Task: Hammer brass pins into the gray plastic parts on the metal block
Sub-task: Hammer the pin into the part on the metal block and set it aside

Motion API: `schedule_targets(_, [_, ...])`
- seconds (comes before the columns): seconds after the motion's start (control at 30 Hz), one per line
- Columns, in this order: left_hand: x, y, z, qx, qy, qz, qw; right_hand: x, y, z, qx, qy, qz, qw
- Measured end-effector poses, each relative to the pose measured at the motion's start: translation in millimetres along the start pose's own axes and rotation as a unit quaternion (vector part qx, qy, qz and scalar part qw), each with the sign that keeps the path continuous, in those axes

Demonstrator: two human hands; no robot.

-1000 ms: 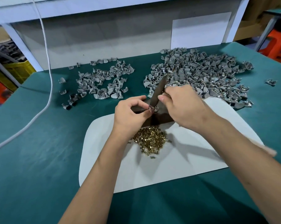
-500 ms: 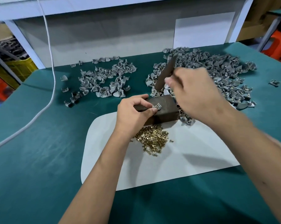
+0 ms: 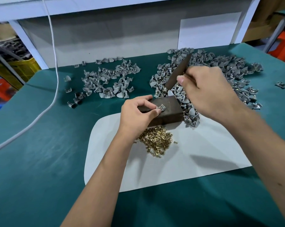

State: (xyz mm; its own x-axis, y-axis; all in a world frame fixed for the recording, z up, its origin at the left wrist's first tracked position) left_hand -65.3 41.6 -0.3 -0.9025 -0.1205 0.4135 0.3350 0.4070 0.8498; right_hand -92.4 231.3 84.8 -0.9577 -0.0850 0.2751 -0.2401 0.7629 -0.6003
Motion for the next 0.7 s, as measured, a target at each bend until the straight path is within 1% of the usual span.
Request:
schedule_targets(0.03, [0, -1, 0, -0.006, 0.0, 0.001, 1.0, -4, -2, 5, -0.004, -0.001, -0.004, 1.0])
schedule_targets(0.07, [0, -1, 0, -0.014, 0.001, 0.001, 1.0, -10, -4, 14, -0.028, -0.021, -0.006, 0.999])
schedule_targets(0.13, [0, -2, 1, -0.032, 0.007, 0.0, 0.999, -18, -8, 31, -0.109, -0.084, -0.022, 0.99])
schedule_targets(0.2, [1, -2, 2, -0.038, 0.008, 0.001, 0.999, -14, -12, 31, -0.159, -0.105, -0.039, 0.981])
schedule_targets(0.27, [0, -2, 1, -0.037, 0.006, -0.003, 0.999, -5, -15, 22, -0.144, -0.1, -0.044, 0.984])
schedule_targets(0.37, [-1, -3, 1, -0.022, 0.005, -0.005, 1.0, 4, -6, 3, -0.035, -0.052, -0.004, 0.998])
schedule_targets(0.4, [-1, -3, 1, -0.02, 0.007, -0.009, 1.0, 6, 0, -3, -0.038, -0.041, 0.005, 0.998])
schedule_targets(0.47, [-1, -4, 0, -0.043, 0.016, -0.022, 0.999, 8, 21, -12, -0.101, -0.054, 0.027, 0.993])
schedule_targets(0.57, [0, -7, -1, -0.093, 0.035, -0.046, 0.994, 7, 61, -21, -0.193, -0.099, 0.111, 0.97])
schedule_targets(0.63, [0, -8, -1, -0.107, 0.041, -0.056, 0.992, 2, 78, -26, -0.226, -0.104, 0.153, 0.957])
schedule_targets(0.7, [0, -10, -1, -0.114, 0.044, -0.063, 0.99, -3, 86, -27, -0.246, -0.103, 0.172, 0.948])
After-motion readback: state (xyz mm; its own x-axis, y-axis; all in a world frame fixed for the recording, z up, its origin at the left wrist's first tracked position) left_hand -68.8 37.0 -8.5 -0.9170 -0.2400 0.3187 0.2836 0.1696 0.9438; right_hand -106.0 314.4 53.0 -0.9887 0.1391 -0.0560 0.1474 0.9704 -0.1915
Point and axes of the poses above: each hand's wrist, its own x-axis towards the middle knuckle, its own z-axis out of the palm, y = z × x, the point moved 4 cm from there along x, towards the middle knuckle, and after that the axes turned 14 degrees about z, right-handed, at the moved point
